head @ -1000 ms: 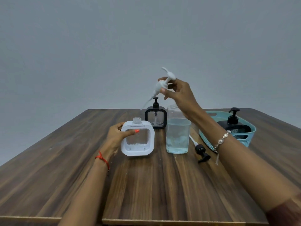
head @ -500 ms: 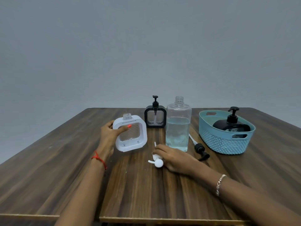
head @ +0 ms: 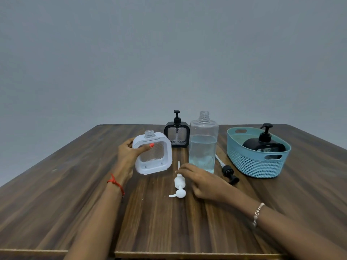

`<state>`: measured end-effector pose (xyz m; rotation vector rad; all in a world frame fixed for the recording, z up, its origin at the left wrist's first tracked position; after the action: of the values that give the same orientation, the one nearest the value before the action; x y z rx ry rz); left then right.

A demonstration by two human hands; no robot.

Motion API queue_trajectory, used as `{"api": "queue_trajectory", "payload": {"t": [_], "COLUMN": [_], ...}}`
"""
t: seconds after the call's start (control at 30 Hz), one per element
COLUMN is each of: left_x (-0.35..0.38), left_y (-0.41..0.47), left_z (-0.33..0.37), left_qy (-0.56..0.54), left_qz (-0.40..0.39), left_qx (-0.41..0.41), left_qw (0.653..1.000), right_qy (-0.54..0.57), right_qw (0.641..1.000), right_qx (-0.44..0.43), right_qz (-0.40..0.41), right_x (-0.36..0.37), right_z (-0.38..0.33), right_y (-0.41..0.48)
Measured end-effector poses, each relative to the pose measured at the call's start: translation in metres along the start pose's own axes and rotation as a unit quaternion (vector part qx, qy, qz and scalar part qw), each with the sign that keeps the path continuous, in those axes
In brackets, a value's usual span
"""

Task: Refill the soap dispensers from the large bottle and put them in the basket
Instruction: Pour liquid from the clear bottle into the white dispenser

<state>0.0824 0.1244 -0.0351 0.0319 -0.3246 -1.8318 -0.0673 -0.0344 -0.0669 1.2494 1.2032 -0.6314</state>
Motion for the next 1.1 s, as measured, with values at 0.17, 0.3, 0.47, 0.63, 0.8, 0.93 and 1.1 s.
{"api": "queue_trajectory", "payload": {"t": [0.17,0.3,0.47,0.63,0.8,0.93,1.1], "left_x": [0.006,0.013,0.019,0.026,0.032,0.029,0.027], "left_y": [0.0,0.001,0.004,0.004,0.0,-0.001,-0.003], "left_z": [0.005,0.006,0.007,0.011,0.02,0.022,0.025], "left_qy": [0.01,0.01,0.013,0.031,0.052,0.065,0.098], "left_qz": [0.001,-0.008,-0.017,-0.033,-0.04,-0.029,-0.018], "left_qx": [0.025,0.029,0.025,0.037,0.051,0.061,0.072], "left_qw": [1.0,0.999,0.999,0.998,0.997,0.996,0.992], "right_qy": [-0.005,0.107,0.353,0.493,0.407,0.335,0.226], "right_qw": [0.952,0.875,0.829,0.788,0.817,0.833,0.86], "right_qx": [0.032,0.134,0.286,0.288,0.285,0.292,0.294], "right_qz": [0.305,0.453,0.326,0.231,0.293,0.329,0.35], "right_x": [-0.057,-0.091,-0.083,-0.065,-0.073,-0.079,-0.089], "right_z": [0.003,0.028,0.078,0.092,0.074,0.06,0.053], "right_y": [-0.003,-0.005,0.014,0.024,0.025,0.03,0.037]}}
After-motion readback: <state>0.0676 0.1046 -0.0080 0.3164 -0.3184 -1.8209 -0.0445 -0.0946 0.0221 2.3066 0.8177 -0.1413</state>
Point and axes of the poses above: each hand's wrist, its own y-axis towards the middle knuckle, its own x-axis out of the palm, z = x × y, the point moved 5 cm from there along y, towards the middle knuckle
